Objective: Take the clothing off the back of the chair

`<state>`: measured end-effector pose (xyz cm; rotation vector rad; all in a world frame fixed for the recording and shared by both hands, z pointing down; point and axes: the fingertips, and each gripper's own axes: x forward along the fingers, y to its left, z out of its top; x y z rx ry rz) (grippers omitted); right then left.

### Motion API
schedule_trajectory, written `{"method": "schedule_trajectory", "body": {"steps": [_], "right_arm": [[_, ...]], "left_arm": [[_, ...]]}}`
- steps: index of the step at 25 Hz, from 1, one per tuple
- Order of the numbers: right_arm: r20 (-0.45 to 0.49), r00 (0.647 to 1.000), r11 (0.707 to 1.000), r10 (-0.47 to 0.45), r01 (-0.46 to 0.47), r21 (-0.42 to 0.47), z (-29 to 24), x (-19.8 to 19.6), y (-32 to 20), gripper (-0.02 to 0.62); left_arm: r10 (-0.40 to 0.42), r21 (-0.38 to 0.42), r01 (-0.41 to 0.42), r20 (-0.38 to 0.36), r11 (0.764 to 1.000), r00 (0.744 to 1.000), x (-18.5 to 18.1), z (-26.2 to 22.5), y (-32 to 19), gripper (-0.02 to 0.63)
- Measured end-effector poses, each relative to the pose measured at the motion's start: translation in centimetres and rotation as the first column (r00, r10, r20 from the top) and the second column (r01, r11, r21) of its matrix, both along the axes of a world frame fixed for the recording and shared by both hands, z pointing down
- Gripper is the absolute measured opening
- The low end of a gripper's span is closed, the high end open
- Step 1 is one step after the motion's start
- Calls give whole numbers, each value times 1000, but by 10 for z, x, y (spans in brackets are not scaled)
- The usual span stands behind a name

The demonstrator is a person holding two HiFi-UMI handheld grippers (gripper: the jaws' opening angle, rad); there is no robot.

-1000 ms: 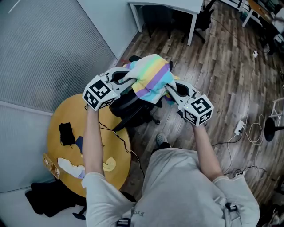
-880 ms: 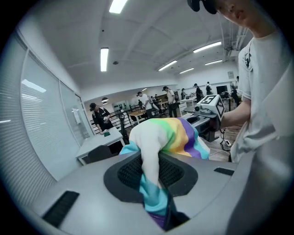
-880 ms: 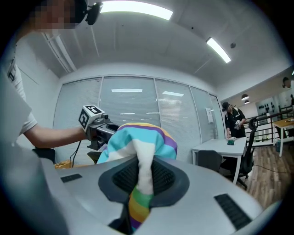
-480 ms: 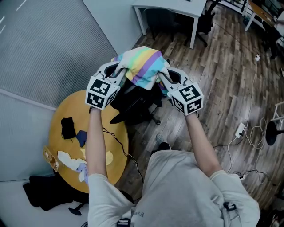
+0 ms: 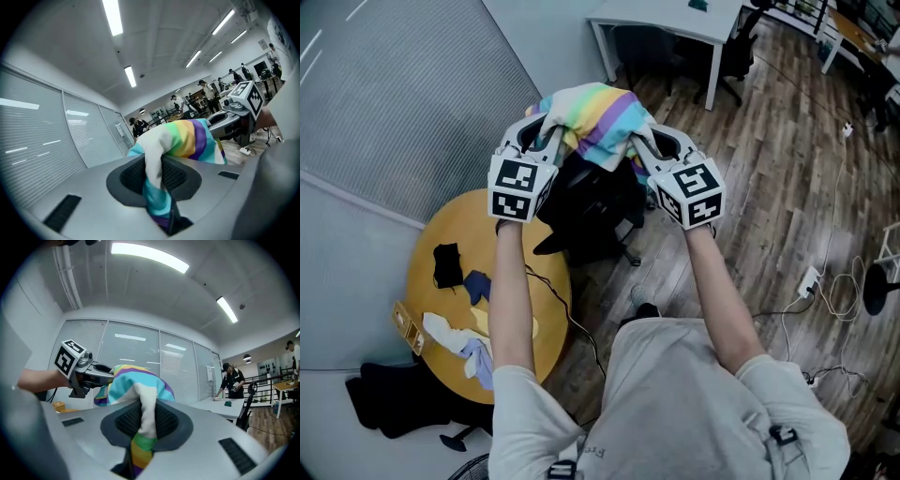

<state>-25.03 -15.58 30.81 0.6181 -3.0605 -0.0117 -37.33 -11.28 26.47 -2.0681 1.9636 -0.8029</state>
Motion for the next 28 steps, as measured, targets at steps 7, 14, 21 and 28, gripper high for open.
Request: {"method": "schedule_trajectory", "body": {"steps": [7,14,21,28], "right_arm": [[75,995,997,70,-72,32,-25,39,-1,61],[110,986,988,126,-135,75,-44,81,-1,61],[110,978,977,180,-190,96,-46,130,-4,61],[78,972,971,220,-226,73,-24,170,-4,61]], "left_arm": [[47,69,-50,37,996,998,42,-29,6,87],[114,102,-115,22,988,993,86,-50,5,87],[164,101,-162,-16,982,986,136,-50,6,87],[215,78,-208,-93,975,972,176,-22,8,87]]}}
